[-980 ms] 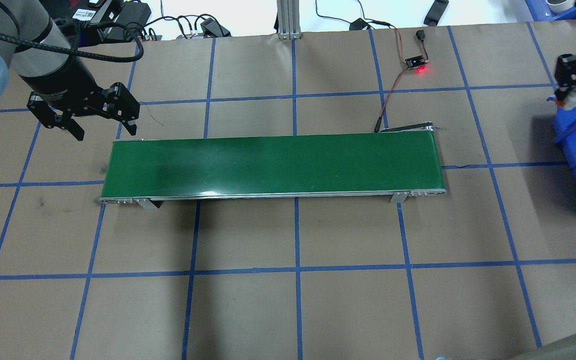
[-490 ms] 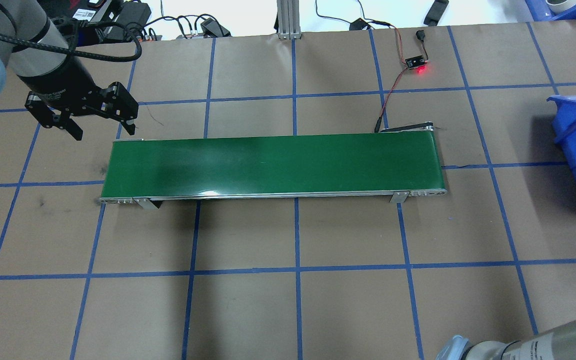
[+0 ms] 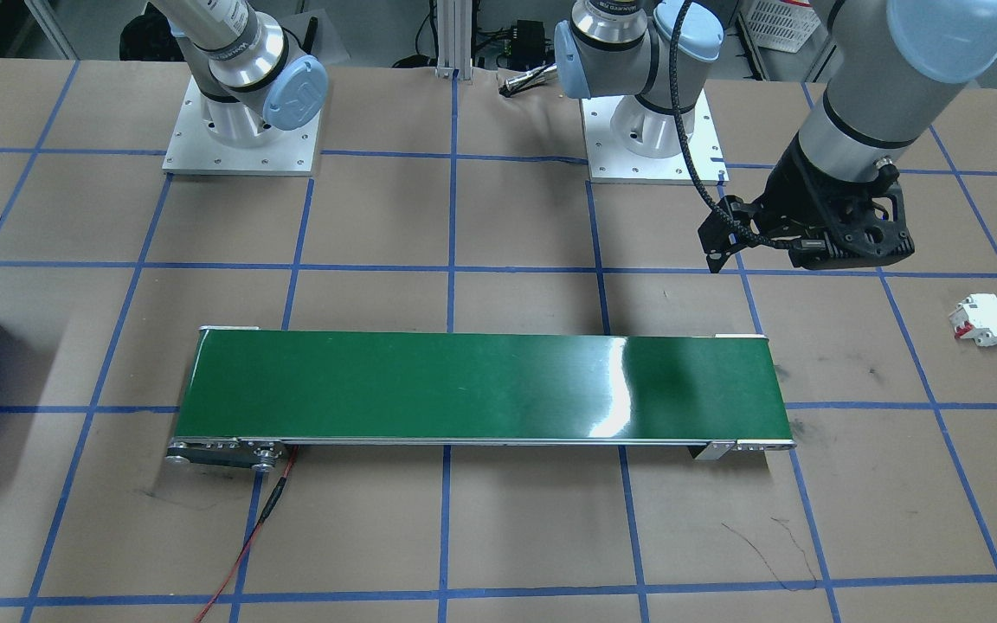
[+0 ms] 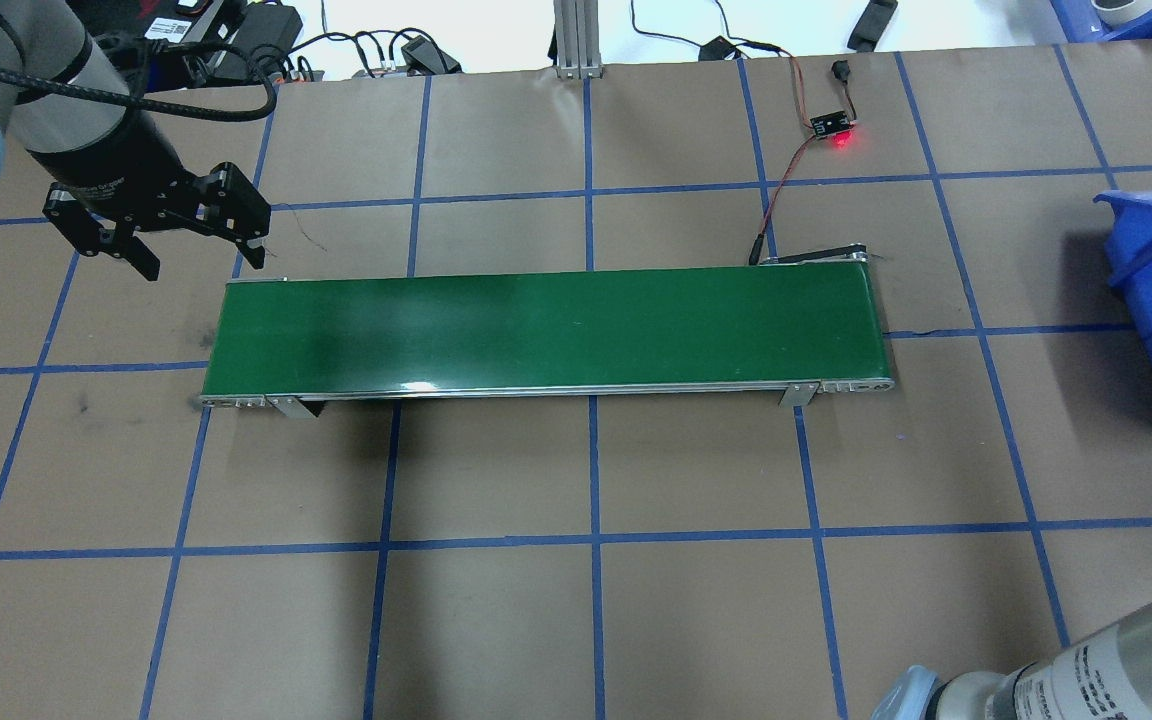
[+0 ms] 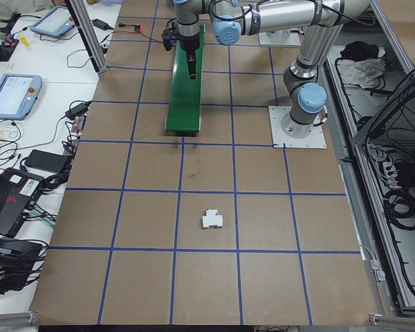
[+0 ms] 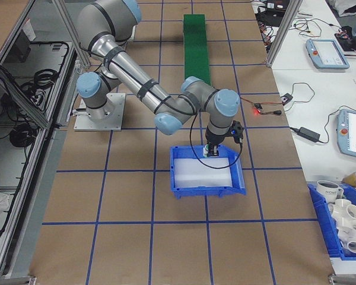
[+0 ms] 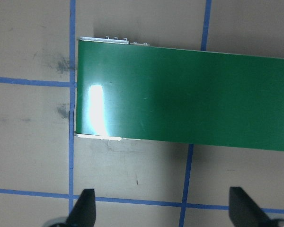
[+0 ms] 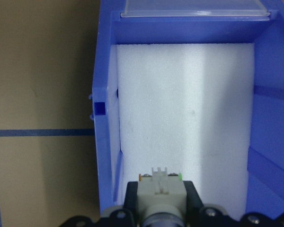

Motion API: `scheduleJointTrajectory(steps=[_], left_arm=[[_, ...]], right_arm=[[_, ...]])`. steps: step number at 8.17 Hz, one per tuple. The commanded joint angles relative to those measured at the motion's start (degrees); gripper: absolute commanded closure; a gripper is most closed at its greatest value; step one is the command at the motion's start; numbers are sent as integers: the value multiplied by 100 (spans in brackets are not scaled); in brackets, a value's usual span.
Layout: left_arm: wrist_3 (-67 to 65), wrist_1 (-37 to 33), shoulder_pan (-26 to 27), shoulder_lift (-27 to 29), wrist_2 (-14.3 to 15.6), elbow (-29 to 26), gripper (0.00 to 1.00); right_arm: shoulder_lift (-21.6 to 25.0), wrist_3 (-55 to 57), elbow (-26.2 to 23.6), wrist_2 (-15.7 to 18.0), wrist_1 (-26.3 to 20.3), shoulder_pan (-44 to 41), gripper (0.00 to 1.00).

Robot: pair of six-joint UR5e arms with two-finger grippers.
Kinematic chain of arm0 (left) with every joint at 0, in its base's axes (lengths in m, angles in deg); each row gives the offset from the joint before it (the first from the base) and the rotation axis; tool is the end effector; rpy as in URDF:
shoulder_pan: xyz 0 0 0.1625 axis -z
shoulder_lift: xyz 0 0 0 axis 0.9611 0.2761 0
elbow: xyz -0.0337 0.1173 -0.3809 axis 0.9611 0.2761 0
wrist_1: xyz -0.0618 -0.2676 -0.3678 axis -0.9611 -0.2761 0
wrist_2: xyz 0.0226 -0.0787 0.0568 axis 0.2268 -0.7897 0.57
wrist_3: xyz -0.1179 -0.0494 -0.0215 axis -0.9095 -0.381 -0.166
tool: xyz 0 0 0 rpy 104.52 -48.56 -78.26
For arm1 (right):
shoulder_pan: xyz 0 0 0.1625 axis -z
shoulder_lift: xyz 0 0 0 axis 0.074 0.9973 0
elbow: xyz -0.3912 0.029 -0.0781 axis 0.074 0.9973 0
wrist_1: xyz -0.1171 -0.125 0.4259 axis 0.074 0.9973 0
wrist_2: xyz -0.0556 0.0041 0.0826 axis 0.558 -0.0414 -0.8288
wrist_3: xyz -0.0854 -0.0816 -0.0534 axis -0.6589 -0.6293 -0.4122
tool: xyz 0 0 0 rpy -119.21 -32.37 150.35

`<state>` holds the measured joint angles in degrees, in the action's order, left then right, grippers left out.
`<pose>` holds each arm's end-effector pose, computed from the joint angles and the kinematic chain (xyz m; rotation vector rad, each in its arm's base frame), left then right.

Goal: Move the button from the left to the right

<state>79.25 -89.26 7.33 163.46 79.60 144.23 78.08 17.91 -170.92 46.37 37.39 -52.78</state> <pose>-0.0471 -0.5546 0.3942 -0.1431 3.1200 0.0634 -0.3556 -0.5910 0.2733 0.0307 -3.0853 -0.0583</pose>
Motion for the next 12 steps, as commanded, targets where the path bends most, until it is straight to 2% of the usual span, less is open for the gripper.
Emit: scheduleJointTrajectory(steps=[1,5,6,7,9,12], left_arm=[[0,2,-9,-26,6,10,0],[0,-6,-18,-96,15,18,0],[0,2,-9,-96,6,18,0],[0,2,-9,-96,-3,18,0],[0,11,-9,-96,-3,-16,0],[0,11,-9,-96,6,-34,0]], right_arm=[[-301,-272,-10,58,336,28,100],[-644,-493,-45,41,382,196,100],[-644,-563,-71,41,486,196,95],[-670,-633,-98,32,566,204,79],[-749,-747,-185,41,785,204,65],[-724,-757,-247,-30,1057,204,0]])
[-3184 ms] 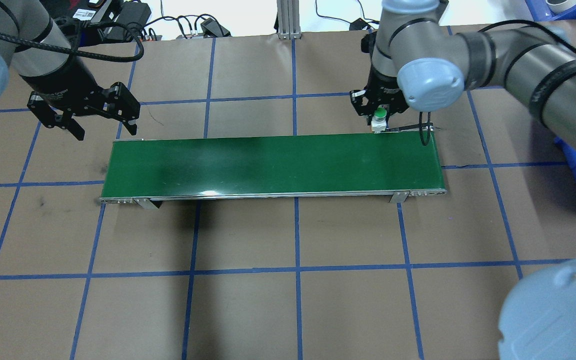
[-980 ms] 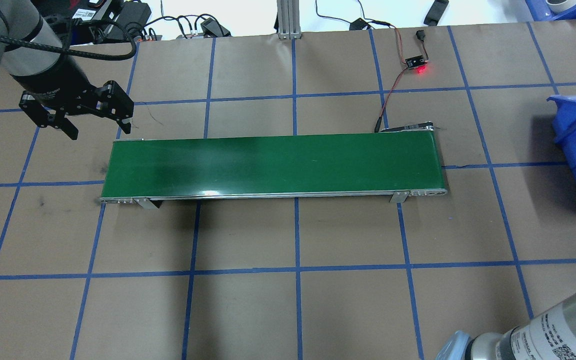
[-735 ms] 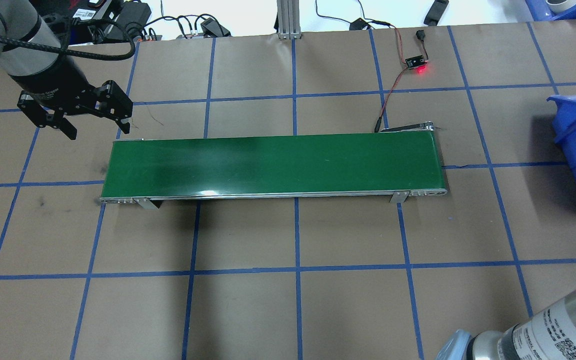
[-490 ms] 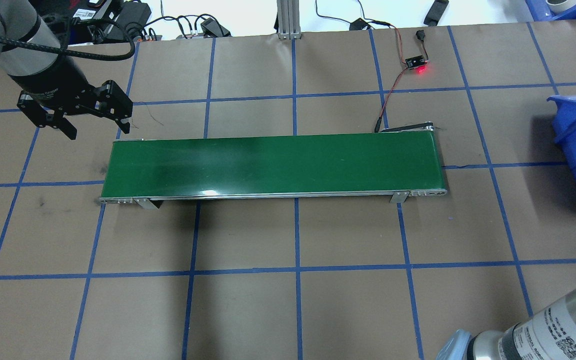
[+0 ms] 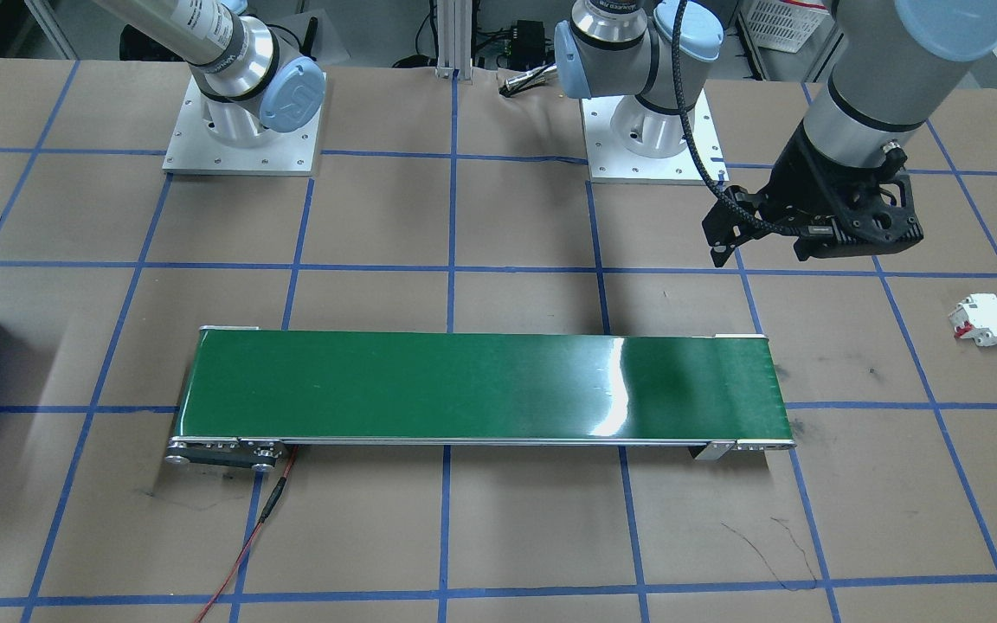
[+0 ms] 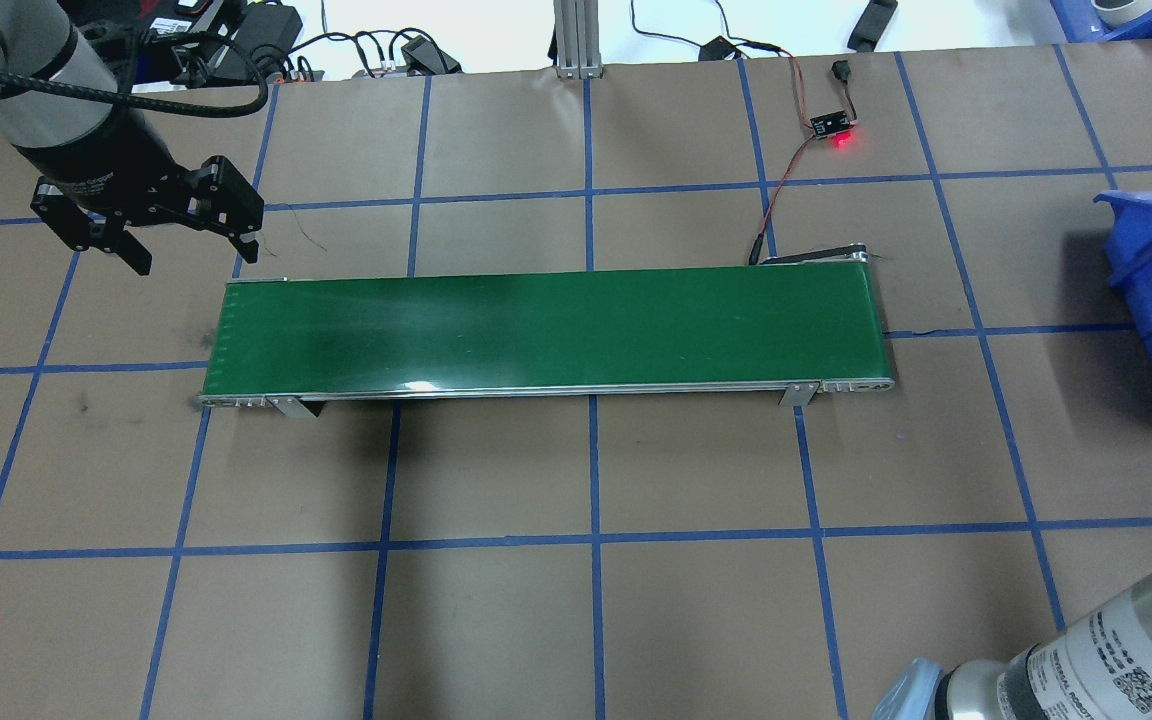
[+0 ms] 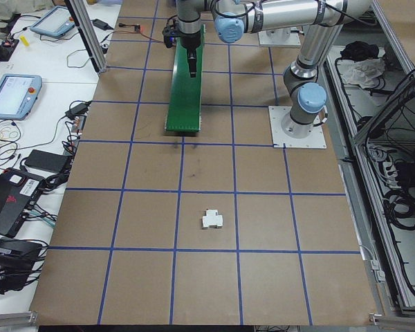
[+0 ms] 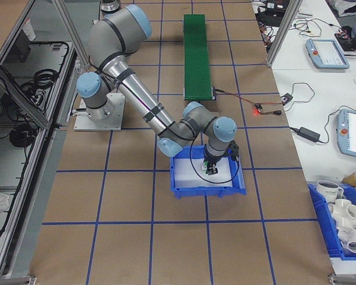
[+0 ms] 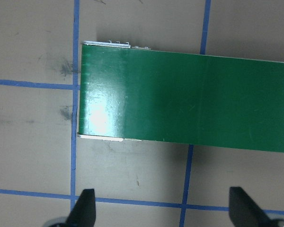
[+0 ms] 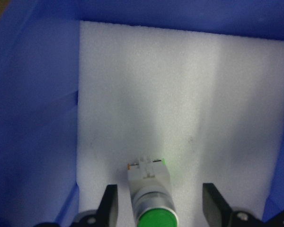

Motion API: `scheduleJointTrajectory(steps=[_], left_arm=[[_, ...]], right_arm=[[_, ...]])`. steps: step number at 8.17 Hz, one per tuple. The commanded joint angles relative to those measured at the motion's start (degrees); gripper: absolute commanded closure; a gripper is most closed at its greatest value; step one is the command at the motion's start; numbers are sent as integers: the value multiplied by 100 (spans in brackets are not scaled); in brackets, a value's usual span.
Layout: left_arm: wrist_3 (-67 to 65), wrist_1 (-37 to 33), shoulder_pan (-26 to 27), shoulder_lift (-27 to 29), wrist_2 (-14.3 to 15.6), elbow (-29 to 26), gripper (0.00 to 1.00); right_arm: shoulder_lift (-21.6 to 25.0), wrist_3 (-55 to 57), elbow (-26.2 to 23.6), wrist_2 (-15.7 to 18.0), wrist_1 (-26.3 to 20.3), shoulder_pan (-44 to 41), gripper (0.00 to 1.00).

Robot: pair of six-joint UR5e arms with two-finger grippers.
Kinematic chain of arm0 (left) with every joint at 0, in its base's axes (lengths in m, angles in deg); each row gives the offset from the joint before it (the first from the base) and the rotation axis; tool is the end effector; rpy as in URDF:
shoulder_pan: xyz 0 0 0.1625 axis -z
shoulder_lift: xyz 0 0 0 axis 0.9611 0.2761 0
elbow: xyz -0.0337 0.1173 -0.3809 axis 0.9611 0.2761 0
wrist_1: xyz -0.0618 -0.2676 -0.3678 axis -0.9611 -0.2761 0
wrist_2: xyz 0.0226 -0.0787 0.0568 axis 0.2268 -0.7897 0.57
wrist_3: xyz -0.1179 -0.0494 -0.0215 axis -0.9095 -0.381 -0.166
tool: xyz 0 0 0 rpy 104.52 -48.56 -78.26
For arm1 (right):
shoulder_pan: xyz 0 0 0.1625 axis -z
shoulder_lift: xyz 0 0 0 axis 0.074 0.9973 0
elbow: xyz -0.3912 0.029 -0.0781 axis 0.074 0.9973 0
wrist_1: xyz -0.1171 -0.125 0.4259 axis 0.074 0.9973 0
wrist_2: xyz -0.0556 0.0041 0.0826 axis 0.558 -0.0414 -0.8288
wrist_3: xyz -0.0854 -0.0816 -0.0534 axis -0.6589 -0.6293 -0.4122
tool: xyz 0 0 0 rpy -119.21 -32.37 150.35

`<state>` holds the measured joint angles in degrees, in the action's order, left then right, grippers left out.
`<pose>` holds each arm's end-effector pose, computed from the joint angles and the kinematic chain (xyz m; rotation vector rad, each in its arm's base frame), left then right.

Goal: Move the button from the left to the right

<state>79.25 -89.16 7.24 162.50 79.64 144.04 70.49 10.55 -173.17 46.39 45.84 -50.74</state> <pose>-0.0467 -0.5514 0.4052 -0.1458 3.1174 0.0296 -0.3874 -0.5894 0.1770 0.1762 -3.1004 -0.0917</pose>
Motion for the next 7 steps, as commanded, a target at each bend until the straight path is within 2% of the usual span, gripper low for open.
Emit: scheduleJointTrajectory(steps=[1,4,5,7], left_arm=[[0,-8,0,0,2,-15,0],[-35,-26,0,0,-15,-33,0],[-70,-17,0,35,-24,-33,0],[-53,-8,-9,70,-15,-33,0]], right_arm=[[122,-29,-14,-5,205,0,0],[1253,6,-14,-40,-49,-235,0],[1579,241,-14,-40,-119,-742,0],[1915,1800,-23,-31,-715,-2041,0]])
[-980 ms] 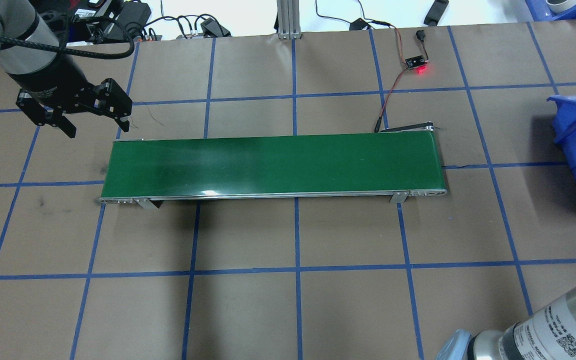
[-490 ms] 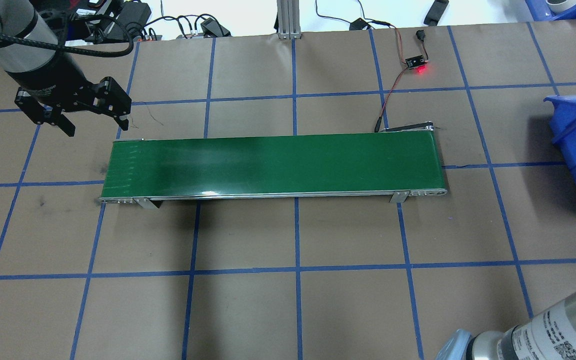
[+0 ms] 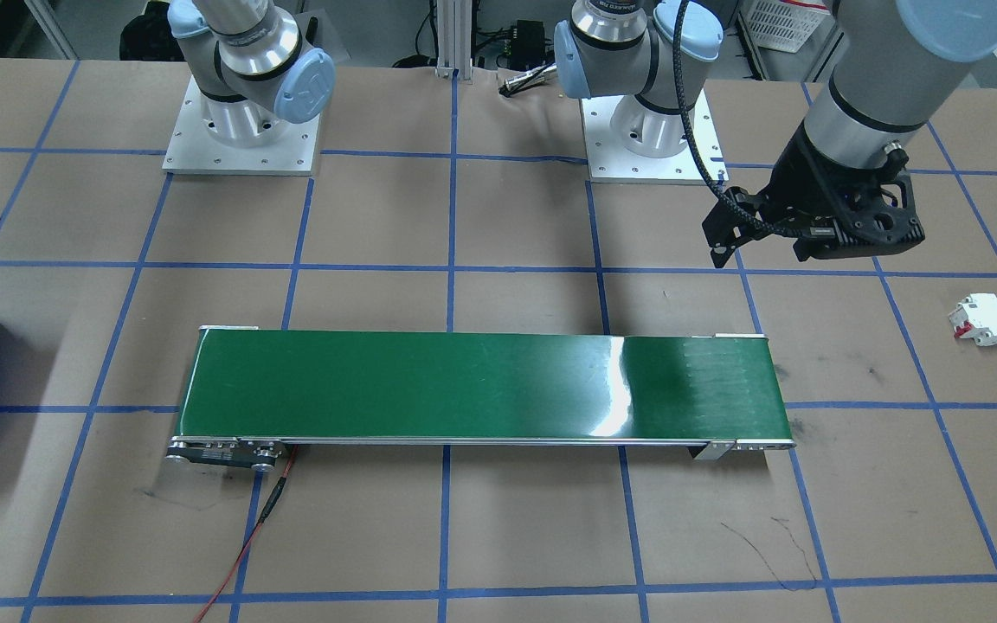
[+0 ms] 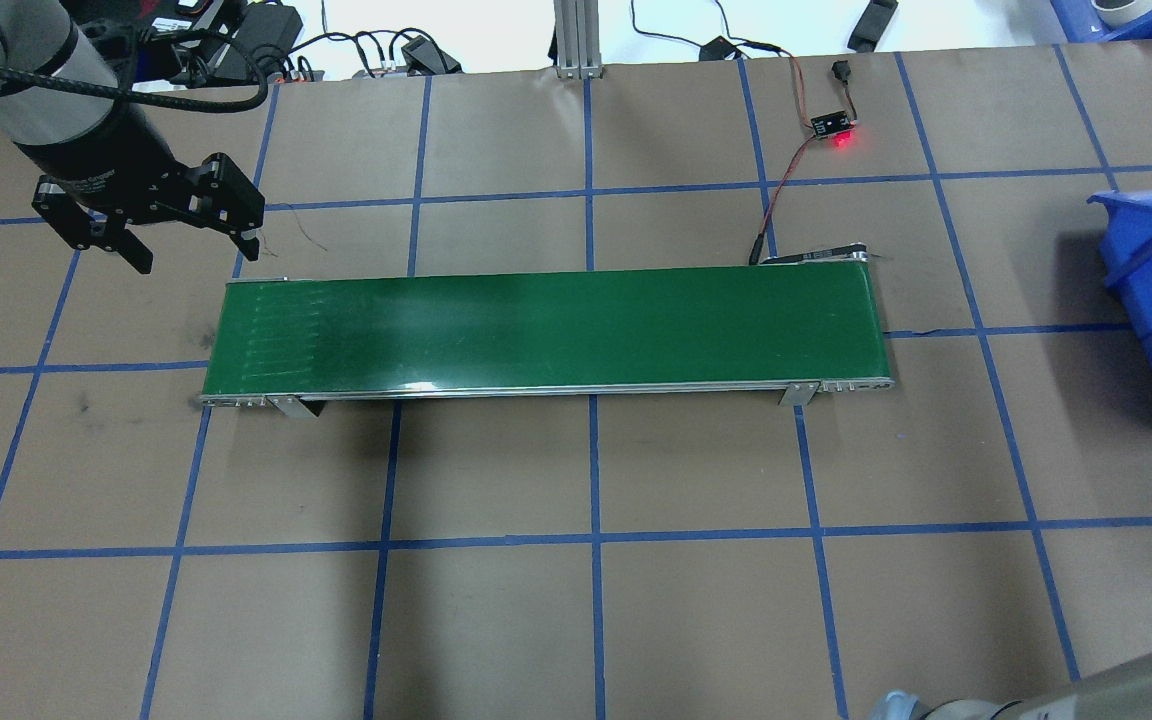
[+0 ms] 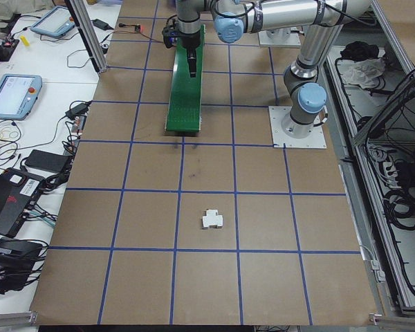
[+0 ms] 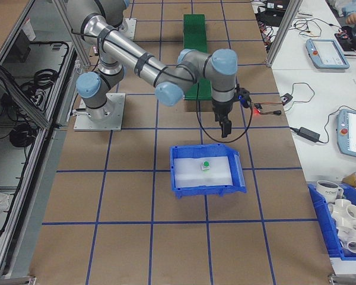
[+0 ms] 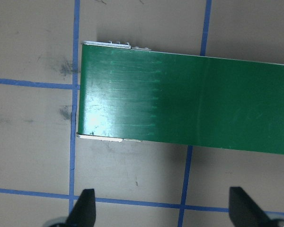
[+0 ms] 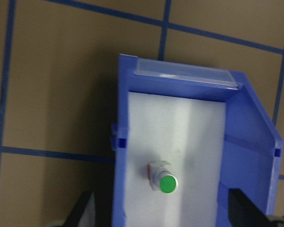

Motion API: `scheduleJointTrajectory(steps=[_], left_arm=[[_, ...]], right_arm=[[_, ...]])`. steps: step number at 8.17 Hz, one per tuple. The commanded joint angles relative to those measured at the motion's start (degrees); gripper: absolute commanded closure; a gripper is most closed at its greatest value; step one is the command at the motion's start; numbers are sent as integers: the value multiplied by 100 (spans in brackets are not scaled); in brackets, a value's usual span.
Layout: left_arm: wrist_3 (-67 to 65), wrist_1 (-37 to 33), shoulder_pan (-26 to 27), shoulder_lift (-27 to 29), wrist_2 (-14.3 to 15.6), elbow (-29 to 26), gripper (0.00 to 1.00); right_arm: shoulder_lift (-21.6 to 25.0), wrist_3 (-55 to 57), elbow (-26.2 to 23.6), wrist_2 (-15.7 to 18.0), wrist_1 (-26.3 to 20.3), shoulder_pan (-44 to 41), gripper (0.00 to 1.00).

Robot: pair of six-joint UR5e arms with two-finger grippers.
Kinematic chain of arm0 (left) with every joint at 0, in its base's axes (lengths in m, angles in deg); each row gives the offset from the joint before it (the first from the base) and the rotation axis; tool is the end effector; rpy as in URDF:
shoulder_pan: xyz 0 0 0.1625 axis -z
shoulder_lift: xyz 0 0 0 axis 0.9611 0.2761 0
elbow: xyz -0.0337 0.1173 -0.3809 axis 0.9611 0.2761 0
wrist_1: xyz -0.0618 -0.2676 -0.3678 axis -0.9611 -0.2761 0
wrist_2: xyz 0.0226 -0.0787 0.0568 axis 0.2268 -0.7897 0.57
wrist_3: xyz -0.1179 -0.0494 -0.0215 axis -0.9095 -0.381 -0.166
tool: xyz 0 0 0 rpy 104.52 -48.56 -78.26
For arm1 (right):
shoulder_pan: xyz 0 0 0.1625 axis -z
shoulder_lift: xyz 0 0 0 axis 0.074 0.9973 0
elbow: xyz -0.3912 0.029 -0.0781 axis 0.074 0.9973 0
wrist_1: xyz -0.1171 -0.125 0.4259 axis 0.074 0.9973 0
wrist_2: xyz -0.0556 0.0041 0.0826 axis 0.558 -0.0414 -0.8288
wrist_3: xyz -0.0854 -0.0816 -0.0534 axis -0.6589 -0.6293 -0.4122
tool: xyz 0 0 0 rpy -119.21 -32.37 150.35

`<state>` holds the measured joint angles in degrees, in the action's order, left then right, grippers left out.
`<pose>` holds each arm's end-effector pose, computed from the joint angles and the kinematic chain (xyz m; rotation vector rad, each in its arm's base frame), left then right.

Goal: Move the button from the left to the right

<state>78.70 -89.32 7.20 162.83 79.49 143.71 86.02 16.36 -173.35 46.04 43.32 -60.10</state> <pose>-0.0463 -0.5534 0.4049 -0.1620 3.1194 0.0334 -0.2665 -0.6166 0.3549 0.2490 -2.9467 0.1835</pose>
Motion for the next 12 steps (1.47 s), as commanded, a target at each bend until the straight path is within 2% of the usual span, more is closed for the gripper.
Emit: scheduleJointTrajectory(steps=[1,5,6,7,8,11,12], left_arm=[[2,-1,-5,64,0,0,0],[55,8,-5,20,9,0,0],[55,8,-5,20,9,8,0],[55,8,-5,20,9,17,0],[55,8,-5,-6,18,9,0],[64,34,-5,20,0,52,0],[55,243,-5,12,9,70,0]], right_arm=[[381,1809,4,30,-474,-1947,0],[556,3937,22,-23,-413,-4472,0],[705,4055,31,-32,-491,-4626,0],[863,4048,22,-197,-762,-4627,0],[873,3917,22,-207,-973,-4627,0],[847,3775,5,-243,-1010,-4627,0],[838,3749,-4,-208,-1063,-4619,0]])
